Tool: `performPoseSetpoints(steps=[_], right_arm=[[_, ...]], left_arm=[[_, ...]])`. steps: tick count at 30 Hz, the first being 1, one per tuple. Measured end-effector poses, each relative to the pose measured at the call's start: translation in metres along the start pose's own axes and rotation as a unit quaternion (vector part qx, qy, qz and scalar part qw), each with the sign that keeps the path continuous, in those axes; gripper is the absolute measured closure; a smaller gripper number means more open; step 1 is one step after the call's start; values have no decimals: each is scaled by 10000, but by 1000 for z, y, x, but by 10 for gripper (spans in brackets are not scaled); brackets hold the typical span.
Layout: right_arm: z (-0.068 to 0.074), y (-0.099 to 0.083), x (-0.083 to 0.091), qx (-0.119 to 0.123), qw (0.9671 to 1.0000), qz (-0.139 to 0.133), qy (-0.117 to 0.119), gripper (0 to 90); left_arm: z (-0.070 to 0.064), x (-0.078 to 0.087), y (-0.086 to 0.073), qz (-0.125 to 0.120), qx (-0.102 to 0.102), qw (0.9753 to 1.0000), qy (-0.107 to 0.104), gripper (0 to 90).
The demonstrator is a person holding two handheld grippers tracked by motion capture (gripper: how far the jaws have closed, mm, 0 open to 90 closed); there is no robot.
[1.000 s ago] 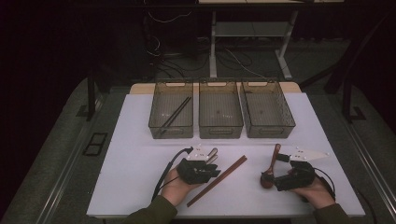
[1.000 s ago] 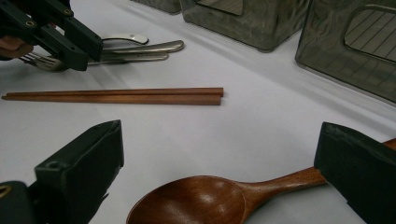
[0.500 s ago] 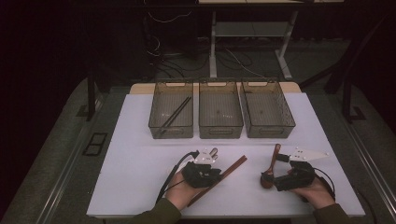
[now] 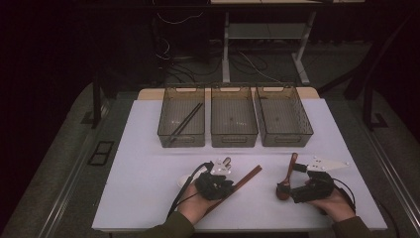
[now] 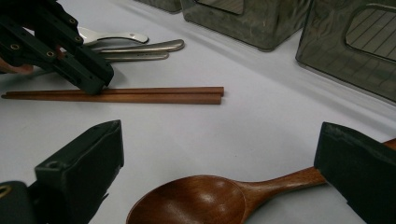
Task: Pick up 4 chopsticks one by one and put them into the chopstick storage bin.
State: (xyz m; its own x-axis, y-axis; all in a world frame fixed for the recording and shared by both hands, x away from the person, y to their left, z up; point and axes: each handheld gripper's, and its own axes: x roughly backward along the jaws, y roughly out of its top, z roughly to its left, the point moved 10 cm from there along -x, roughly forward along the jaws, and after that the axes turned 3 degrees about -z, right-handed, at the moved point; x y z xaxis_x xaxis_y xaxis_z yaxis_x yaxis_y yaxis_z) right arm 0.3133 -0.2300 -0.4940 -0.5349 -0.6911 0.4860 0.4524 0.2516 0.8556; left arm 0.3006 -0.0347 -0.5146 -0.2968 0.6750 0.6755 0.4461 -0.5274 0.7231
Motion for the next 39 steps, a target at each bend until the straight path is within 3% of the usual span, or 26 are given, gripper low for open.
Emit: performPoseSetpoints(steps=[19, 39], right_arm=[[0, 0, 0, 0, 10000, 1, 4, 13], [0, 0, 0, 9, 10000, 1, 9, 13]], left_arm=[[4, -2, -3, 173, 35, 9997, 145, 827], [4, 0, 0, 137, 148, 9997, 160, 840]])
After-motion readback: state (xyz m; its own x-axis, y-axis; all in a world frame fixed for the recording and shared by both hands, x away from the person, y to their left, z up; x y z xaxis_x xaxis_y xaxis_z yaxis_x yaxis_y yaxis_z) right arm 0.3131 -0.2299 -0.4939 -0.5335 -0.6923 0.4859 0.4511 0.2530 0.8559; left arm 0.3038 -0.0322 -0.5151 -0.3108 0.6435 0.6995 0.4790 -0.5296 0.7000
